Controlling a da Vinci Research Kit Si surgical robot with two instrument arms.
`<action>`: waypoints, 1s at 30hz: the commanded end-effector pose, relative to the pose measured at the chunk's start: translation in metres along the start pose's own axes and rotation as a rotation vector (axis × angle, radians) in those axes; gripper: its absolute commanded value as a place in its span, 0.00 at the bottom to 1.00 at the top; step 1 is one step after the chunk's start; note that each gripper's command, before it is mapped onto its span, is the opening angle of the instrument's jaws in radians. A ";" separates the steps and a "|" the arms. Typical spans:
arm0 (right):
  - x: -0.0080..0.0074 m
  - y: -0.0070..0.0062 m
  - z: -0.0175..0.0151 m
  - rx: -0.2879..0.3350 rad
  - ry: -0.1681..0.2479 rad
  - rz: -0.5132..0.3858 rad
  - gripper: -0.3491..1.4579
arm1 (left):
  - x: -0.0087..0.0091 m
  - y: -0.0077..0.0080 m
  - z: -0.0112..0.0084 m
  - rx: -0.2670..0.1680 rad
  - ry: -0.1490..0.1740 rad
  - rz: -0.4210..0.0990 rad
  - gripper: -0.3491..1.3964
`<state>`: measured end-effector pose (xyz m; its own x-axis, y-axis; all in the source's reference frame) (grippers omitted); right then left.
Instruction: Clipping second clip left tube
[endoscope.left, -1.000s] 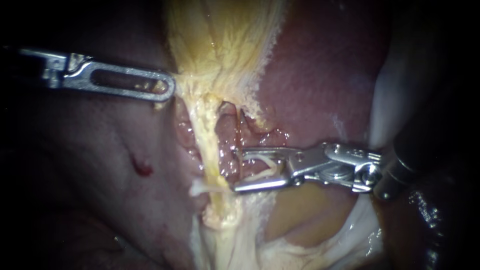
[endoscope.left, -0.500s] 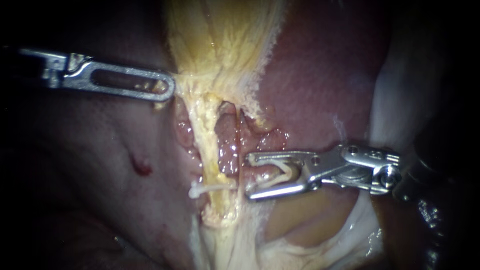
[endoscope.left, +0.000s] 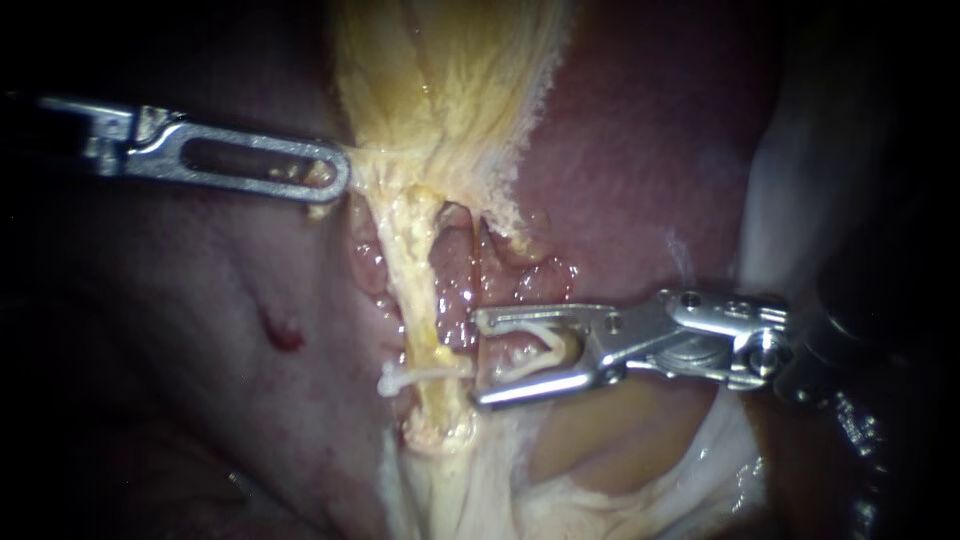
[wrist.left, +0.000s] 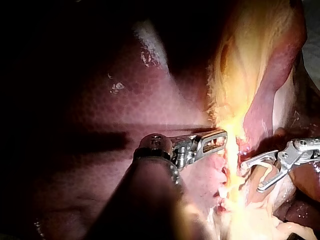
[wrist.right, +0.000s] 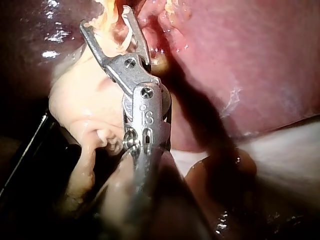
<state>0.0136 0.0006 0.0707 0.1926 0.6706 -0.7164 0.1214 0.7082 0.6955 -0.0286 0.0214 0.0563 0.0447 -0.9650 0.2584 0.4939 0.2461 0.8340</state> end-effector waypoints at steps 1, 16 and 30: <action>-0.0001 0.0001 0.0003 -0.002 -0.001 0.001 0.47 | 0.0000 0.0000 0.0000 0.000 0.000 0.000 0.00; -0.0021 0.0014 0.0036 0.010 -0.004 -0.013 0.47 | 0.0000 0.0000 0.0000 0.000 0.000 0.000 0.00; -0.0027 0.0015 0.0057 0.041 -0.007 -0.023 0.47 | 0.0000 0.0000 0.0000 0.000 0.000 0.000 0.00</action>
<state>0.0189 -0.0015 0.0741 0.1961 0.6507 -0.7335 0.1691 0.7144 0.6790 -0.0286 0.0213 0.0563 0.0445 -0.9651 0.2582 0.4940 0.2459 0.8340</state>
